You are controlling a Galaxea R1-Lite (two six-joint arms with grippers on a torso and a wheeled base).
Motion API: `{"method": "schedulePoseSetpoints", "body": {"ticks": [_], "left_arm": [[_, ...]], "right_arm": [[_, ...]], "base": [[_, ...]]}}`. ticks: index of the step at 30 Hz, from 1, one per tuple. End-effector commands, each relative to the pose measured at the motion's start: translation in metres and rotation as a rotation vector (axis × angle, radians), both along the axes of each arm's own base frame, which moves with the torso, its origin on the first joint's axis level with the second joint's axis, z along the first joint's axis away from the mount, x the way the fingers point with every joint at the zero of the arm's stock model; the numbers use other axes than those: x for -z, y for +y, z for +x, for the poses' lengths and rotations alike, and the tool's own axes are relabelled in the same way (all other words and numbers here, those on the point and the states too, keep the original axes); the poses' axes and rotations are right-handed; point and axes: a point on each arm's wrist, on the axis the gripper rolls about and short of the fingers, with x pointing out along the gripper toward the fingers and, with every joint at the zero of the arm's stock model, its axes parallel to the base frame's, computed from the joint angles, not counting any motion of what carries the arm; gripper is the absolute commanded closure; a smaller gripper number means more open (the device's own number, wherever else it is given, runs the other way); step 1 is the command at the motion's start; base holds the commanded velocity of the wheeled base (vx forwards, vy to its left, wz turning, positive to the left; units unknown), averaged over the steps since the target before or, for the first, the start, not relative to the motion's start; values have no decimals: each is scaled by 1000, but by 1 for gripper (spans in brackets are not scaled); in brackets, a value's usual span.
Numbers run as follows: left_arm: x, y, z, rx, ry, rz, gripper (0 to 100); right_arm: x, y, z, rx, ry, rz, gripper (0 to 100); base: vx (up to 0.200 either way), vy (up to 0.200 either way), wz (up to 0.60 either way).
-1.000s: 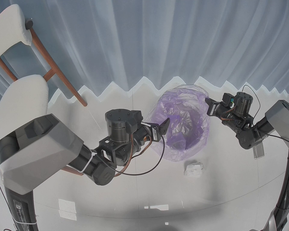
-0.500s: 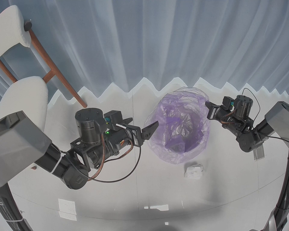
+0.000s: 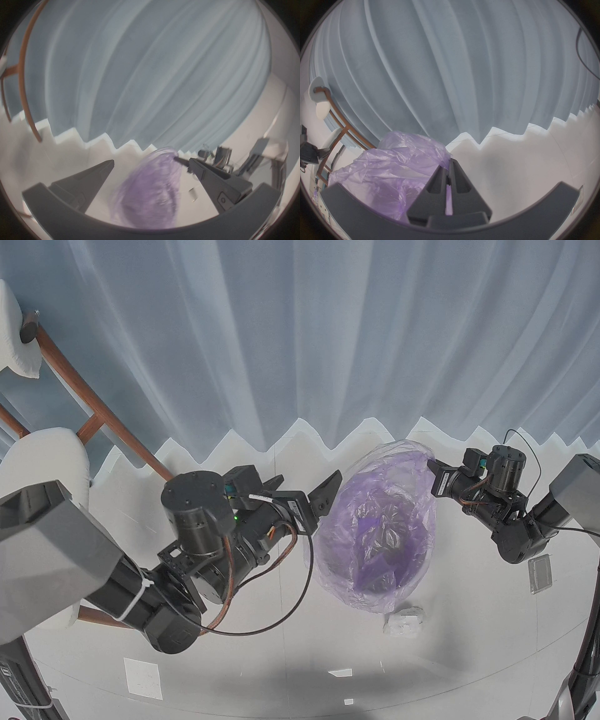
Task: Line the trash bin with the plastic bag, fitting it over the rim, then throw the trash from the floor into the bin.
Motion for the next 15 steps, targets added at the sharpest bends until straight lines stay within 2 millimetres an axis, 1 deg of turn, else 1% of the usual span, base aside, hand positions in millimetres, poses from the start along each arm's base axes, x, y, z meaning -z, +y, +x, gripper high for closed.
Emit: {"method": "schedulePoseSetpoints", "body": {"ticks": [1, 4, 6, 7, 11, 12, 13, 15], "left_arm": [[13, -28, -30, 63, 94, -143, 0], [-1, -32, -40, 103, 118, -237, 0], [-12, -30, -45, 122, 149, -297, 0], [-16, -29, -46, 131, 189, -355, 0], [-21, -28, -40, 152, 279, -512, 0], [-21, -28, -40, 152, 280, -517, 0], [-23, -24, -31, 142, 293, -571, 0], [-15, -25, -24, 133, 312, -561, 0]], "right_arm": [[9, -1, -7, -2, 29, -6, 100], [14, -7, -9, 9, 50, -9, 100], [16, -7, -11, 9, 60, -11, 100], [19, -7, -13, 9, 72, -14, 100], [29, -9, -20, 9, 113, -22, 100], [29, -9, -21, 9, 116, -22, 100], [35, -10, -24, 10, 138, -28, 100], [35, -10, -25, 11, 137, -26, 100]], "base": [[0, 0, 0], [0, 0, 0], [0, 0, 0], [0, 0, 0], [0, 0, 0], [0, 0, 0], [0, 0, 0], [0, 0, 0]]}}
